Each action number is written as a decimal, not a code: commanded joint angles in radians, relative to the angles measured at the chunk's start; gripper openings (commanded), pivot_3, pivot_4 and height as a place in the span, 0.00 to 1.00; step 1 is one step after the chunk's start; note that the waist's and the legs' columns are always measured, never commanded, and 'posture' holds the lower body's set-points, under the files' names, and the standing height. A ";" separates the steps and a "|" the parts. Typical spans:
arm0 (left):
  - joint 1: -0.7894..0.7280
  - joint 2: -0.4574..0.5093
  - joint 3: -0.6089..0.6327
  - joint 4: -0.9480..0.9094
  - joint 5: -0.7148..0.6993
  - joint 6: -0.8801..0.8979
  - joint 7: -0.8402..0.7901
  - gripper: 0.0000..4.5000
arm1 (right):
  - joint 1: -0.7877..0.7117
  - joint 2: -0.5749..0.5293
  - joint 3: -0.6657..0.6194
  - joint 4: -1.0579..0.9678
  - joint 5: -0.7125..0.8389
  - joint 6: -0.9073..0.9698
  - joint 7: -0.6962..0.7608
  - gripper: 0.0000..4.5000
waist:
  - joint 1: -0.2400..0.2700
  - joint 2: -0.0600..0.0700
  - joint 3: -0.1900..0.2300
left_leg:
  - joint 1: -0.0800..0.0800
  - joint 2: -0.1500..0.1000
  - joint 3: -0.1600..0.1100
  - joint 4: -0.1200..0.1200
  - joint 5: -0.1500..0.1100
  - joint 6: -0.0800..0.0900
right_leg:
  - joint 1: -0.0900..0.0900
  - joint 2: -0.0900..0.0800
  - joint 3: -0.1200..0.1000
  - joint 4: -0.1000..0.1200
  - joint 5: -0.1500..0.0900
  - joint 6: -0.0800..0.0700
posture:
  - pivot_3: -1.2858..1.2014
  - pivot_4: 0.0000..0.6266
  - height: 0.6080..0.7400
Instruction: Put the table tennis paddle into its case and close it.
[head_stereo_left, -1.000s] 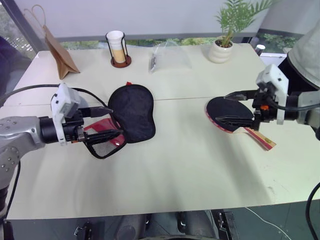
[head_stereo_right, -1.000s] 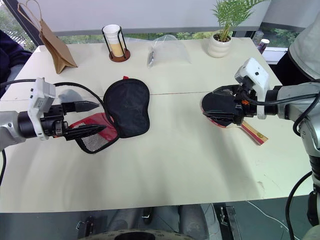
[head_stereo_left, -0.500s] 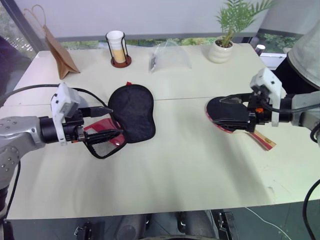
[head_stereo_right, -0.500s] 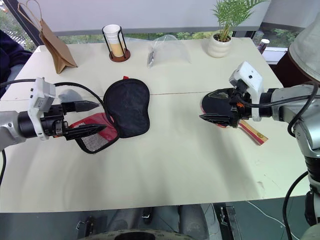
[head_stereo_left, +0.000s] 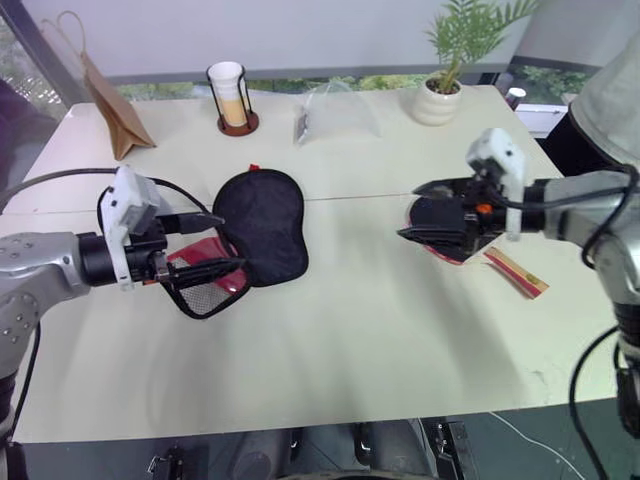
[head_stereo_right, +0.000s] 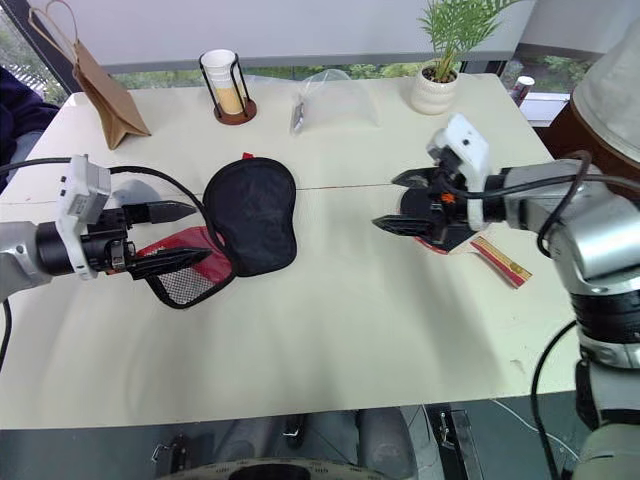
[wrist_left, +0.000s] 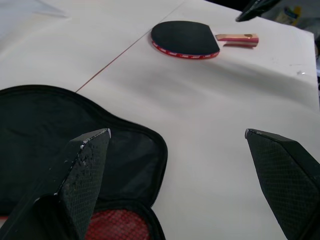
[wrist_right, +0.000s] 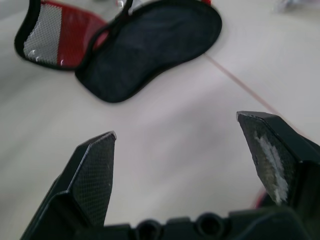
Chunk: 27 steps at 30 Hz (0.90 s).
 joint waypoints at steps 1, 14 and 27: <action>0.009 0.021 0.042 0.004 0.026 -0.033 -0.004 1.00 | -0.073 0.103 0.074 0.023 -0.034 0.039 -0.056 0.93 | -0.009 0.000 0.000 | 0.000 0.000 0.000 0.000 0.000 0.000 | 0.000 0.000 0.000 0.000 0.000 0.000 | 0.52 0.24 0.95; 0.081 0.033 0.126 -0.025 0.043 -0.031 0.013 1.00 | -0.253 0.619 0.305 0.507 -0.236 0.015 -0.231 0.93 | -0.039 -0.001 -0.001 | 0.001 -0.001 -0.002 -0.002 0.003 -0.006 | -0.004 0.003 0.000 0.010 0.002 0.002 | 0.52 0.24 0.95; 0.131 0.029 0.170 -0.069 0.024 -0.015 0.041 1.00 | -0.266 0.808 0.331 0.730 -0.373 -0.069 -0.300 0.93 | -0.044 -0.001 -0.001 | 0.003 0.000 -0.004 -0.004 0.005 -0.009 | -0.005 0.005 0.000 0.011 0.002 0.002 | 0.52 0.24 0.95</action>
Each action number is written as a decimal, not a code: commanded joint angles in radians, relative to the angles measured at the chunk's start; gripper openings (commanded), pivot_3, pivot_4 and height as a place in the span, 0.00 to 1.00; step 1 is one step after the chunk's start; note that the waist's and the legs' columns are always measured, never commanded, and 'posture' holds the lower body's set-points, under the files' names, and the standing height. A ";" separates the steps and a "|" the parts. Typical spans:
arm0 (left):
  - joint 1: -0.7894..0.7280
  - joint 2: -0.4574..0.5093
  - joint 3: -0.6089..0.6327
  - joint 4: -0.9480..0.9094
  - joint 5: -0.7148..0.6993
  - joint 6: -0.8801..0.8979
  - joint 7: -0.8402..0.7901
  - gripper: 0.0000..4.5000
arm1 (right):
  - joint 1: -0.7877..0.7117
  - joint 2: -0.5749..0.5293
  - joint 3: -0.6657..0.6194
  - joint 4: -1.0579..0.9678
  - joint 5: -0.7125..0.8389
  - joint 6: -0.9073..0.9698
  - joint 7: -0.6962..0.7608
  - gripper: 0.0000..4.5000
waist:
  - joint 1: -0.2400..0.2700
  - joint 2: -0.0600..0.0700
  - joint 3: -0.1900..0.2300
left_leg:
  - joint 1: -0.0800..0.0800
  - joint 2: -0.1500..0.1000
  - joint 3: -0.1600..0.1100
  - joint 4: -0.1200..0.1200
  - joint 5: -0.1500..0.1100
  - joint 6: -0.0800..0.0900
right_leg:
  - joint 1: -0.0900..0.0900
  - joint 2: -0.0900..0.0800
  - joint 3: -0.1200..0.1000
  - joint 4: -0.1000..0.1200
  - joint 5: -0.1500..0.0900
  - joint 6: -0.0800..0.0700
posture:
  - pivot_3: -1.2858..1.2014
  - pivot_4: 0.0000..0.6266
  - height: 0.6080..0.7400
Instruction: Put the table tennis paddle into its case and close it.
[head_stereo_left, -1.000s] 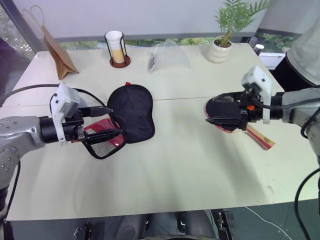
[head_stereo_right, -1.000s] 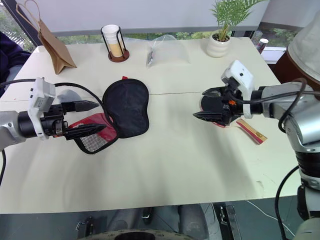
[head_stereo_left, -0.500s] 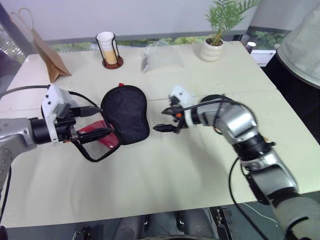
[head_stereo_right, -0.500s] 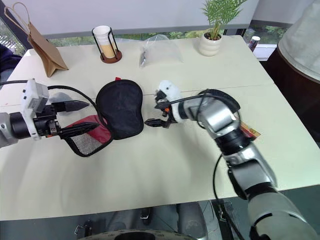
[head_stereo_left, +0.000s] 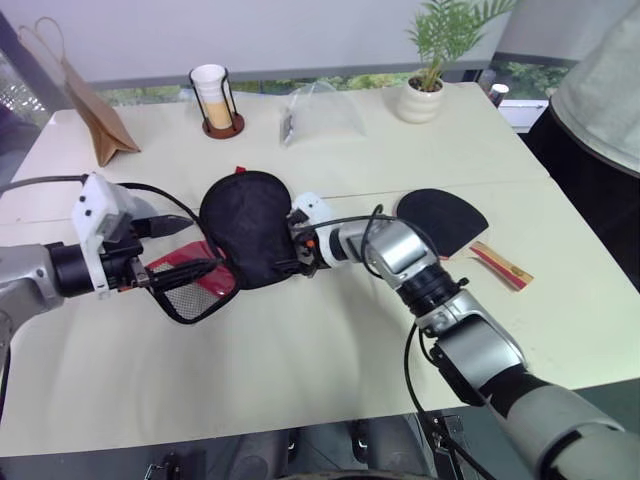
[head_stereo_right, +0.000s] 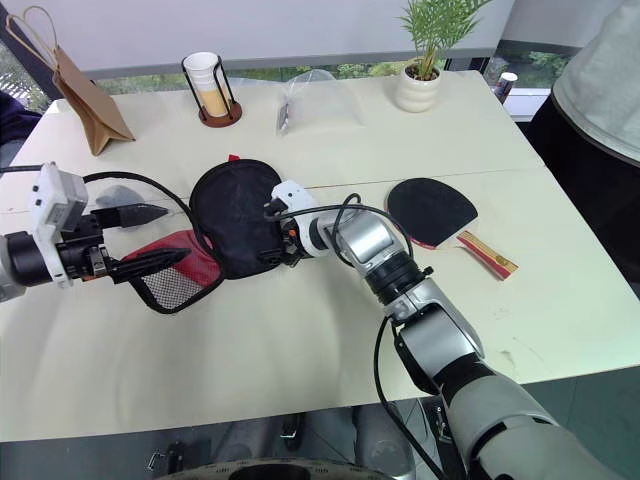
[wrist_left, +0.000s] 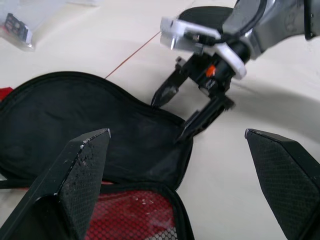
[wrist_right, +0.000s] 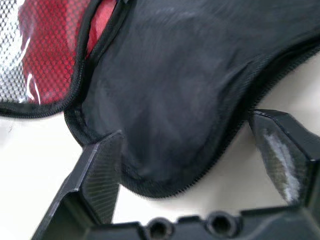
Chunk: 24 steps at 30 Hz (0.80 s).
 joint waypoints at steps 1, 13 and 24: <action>0.006 0.007 0.043 -0.034 -0.017 -0.001 0.007 1.00 | -0.022 0.039 0.011 0.051 -0.052 -0.032 -0.034 0.93 | -0.001 0.000 0.000 | 0.000 0.000 0.000 0.000 0.000 0.000 | 0.000 0.000 0.000 0.000 0.000 0.000 | 0.52 0.24 0.95; 0.036 0.009 0.063 -0.047 -0.029 -0.002 0.024 1.00 | 0.007 0.073 0.003 0.085 -0.115 -0.047 -0.030 0.32 | -0.001 0.000 0.000 | 0.011 0.000 0.000 -0.002 0.000 -0.001 | 0.004 0.000 0.000 0.000 0.000 -0.001 | 0.52 0.24 0.95; 0.050 0.038 0.105 0.017 -0.002 -0.022 -0.013 1.00 | 0.104 -0.037 0.026 -0.168 -0.111 0.070 0.055 0.01 | 0.004 0.000 0.000 | 0.011 0.000 0.000 -0.004 0.000 -0.001 | 0.004 0.000 -0.001 0.000 -0.001 -0.002 | 0.52 0.24 0.95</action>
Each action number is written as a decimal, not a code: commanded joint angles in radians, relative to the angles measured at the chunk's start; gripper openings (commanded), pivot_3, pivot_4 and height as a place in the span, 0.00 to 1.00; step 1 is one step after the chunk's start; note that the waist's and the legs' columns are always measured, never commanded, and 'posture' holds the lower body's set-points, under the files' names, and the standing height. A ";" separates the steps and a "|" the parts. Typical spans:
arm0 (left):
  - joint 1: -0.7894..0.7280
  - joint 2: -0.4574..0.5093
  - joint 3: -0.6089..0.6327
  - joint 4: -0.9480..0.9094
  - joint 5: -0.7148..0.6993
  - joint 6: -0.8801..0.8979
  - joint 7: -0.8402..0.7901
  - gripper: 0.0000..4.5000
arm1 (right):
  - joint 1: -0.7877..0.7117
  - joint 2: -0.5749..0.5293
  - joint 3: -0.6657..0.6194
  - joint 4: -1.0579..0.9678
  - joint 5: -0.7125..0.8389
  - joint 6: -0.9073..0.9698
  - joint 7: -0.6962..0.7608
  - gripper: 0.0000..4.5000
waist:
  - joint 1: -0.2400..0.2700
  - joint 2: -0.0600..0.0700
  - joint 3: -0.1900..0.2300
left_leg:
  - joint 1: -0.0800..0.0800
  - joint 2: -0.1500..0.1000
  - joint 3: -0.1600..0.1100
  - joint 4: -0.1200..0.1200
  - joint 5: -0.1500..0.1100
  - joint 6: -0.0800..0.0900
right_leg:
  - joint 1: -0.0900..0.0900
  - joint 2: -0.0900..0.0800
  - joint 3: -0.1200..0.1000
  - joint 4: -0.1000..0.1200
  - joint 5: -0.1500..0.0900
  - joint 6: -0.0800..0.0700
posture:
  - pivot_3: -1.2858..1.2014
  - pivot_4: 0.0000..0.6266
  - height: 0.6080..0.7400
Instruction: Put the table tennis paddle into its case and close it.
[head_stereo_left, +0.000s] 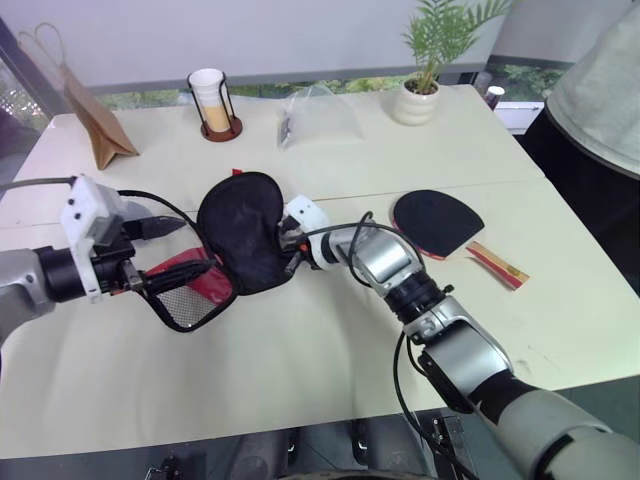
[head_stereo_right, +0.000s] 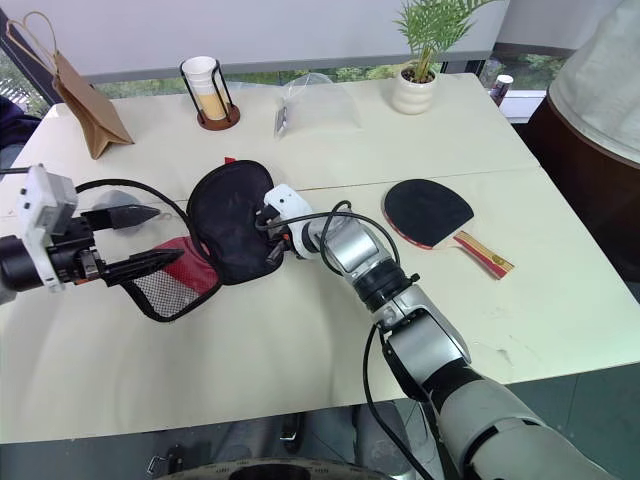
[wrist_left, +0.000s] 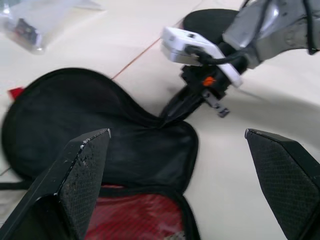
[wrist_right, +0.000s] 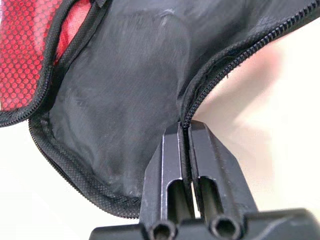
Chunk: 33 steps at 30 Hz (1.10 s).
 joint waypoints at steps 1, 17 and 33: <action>0.004 0.022 0.049 0.020 0.016 -0.023 -0.022 1.00 | 0.054 -0.062 0.022 -0.138 0.018 0.084 0.060 0.01 | 0.003 0.000 0.000 | 0.000 0.000 0.000 0.000 0.000 0.000 | 0.000 0.000 0.000 0.000 0.000 0.000 | 0.52 0.24 0.95; -0.031 0.018 -0.025 0.045 0.041 -0.048 -0.075 1.00 | 0.237 -0.541 -0.048 -0.621 0.133 0.236 0.231 0.01 | 0.005 -0.001 0.000 | -0.003 0.000 0.000 0.000 0.000 0.001 | 0.001 -0.004 0.000 -0.002 -0.002 -0.002 | 0.52 0.24 0.95; -0.058 -0.020 -0.113 0.022 0.037 -0.058 -0.064 1.00 | 0.309 -0.684 -0.148 -0.681 0.218 0.234 0.230 0.29 | 0.007 -0.001 0.001 | -0.010 0.001 0.000 0.002 0.000 0.001 | -0.002 -0.005 -0.001 -0.003 -0.002 -0.002 | 0.52 0.24 0.95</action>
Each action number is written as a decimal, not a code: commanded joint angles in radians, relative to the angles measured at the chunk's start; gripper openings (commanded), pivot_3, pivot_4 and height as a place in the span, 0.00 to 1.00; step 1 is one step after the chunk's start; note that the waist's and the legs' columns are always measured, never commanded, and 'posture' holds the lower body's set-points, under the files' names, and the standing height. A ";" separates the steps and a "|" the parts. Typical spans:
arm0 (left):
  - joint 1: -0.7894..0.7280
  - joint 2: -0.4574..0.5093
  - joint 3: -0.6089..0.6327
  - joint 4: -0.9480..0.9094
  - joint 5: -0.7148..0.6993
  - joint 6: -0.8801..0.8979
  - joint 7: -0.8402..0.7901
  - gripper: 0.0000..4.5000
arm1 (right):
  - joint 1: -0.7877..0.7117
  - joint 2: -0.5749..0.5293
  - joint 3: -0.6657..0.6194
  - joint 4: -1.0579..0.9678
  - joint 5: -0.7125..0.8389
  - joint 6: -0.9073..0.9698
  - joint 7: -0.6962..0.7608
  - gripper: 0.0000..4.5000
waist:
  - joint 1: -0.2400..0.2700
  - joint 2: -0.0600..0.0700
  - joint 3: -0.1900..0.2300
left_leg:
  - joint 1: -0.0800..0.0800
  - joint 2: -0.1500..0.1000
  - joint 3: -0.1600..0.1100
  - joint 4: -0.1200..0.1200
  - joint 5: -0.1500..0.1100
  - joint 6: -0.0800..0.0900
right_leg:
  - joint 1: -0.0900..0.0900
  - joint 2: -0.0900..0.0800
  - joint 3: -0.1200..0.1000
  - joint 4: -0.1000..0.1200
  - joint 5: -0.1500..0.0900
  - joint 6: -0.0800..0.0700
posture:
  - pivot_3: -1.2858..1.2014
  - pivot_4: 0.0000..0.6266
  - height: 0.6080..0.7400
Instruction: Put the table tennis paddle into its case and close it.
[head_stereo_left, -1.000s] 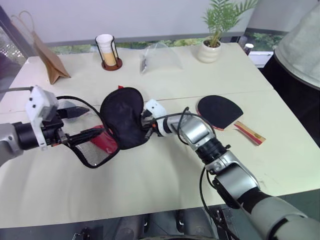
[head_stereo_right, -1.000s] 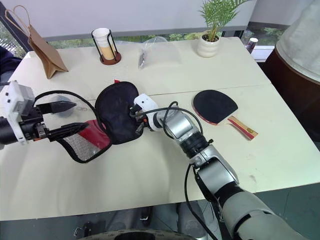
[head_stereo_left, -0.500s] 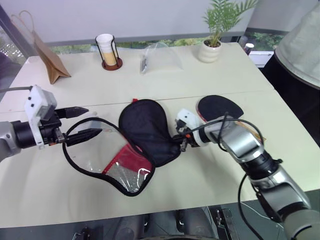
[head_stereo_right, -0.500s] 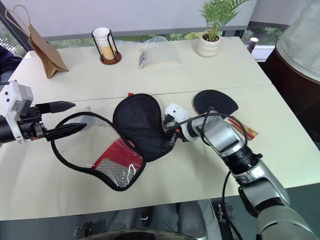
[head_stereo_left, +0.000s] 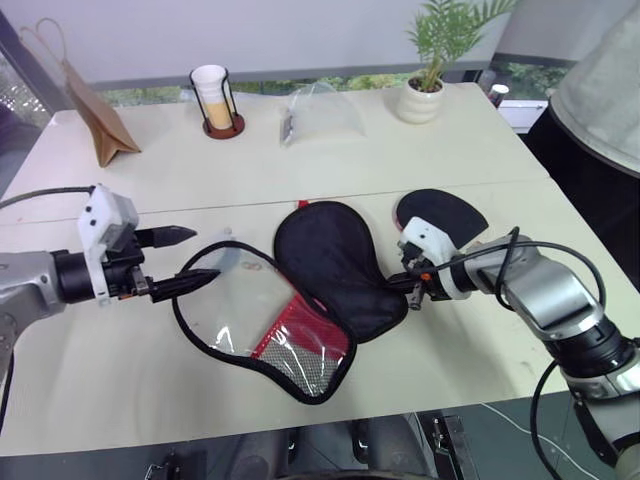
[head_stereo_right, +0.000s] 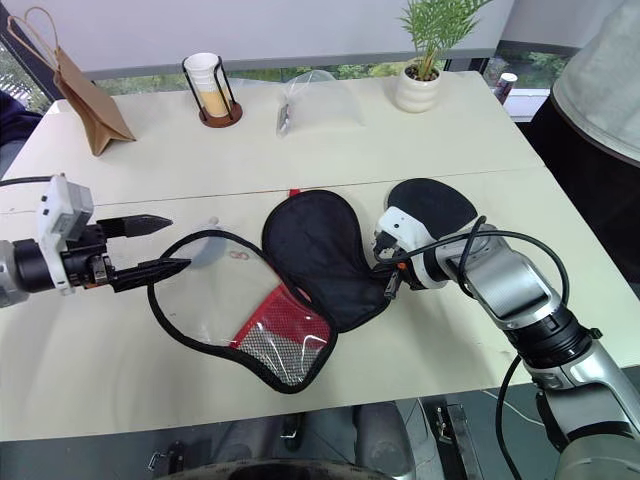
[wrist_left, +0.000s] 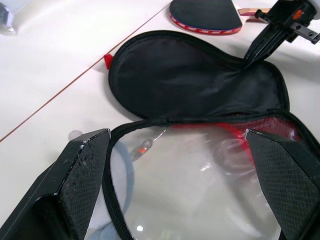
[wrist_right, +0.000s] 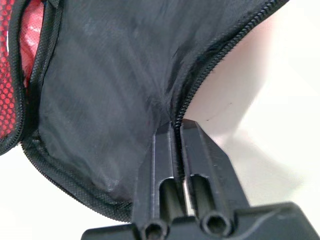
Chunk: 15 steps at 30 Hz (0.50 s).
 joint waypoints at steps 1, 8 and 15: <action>-0.020 -0.002 0.001 -0.025 -0.003 -0.015 0.005 1.00 | -0.025 0.000 -0.063 -0.012 0.026 0.002 -0.015 0.42 | 0.000 0.000 0.000 | 0.000 0.000 0.000 0.000 0.000 0.000 | 0.000 0.000 0.000 0.000 0.000 0.000 | 0.52 0.24 0.95; -0.041 -0.021 -0.029 -0.038 -0.009 -0.011 0.012 1.00 | -0.083 -0.094 -0.222 0.043 0.042 0.018 -0.041 0.99 | 0.005 0.000 0.000 | -0.001 0.000 0.000 0.001 0.000 0.000 | 0.000 0.000 0.000 0.000 0.000 0.000 | 0.52 0.24 0.95; -0.073 -0.031 -0.063 -0.026 -0.002 -0.022 -0.003 1.00 | -0.009 -0.239 -0.319 0.156 0.001 -0.045 -0.078 0.99 | 0.021 0.000 0.000 | -0.001 0.000 0.000 0.001 0.000 0.001 | 0.000 0.000 0.000 -0.001 0.000 -0.001 | 0.52 0.24 0.95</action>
